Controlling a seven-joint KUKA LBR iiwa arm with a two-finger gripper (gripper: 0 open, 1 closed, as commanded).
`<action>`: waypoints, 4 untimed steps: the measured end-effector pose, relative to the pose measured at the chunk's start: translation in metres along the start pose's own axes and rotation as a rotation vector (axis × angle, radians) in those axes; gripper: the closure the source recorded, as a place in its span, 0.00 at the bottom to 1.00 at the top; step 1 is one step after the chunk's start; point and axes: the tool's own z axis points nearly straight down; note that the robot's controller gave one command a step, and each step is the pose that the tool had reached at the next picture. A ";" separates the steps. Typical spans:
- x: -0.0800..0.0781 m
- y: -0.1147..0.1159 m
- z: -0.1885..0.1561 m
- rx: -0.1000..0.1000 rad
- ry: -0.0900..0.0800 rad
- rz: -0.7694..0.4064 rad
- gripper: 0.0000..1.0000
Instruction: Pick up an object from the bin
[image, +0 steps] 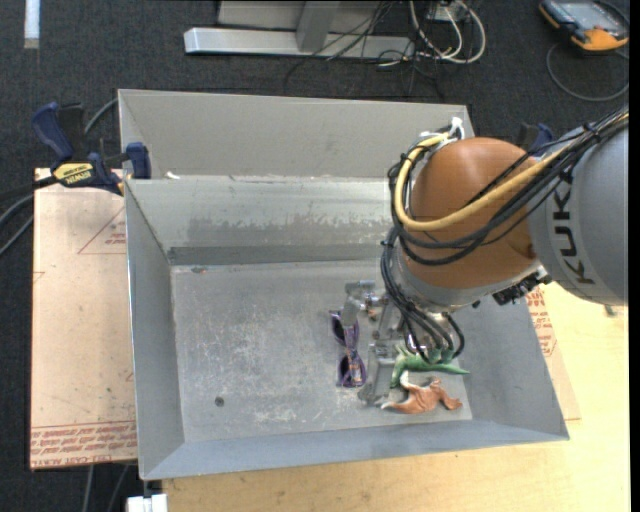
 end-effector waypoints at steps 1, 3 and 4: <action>-0.001 -0.001 -0.004 -0.001 -0.008 0.004 0.00; 0.000 -0.013 0.081 -0.001 0.005 -0.118 0.00; -0.006 0.023 -0.007 -0.001 0.001 -0.270 0.00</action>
Offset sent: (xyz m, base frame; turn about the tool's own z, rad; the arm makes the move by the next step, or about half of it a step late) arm -0.0037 -0.0107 -0.0745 -0.1166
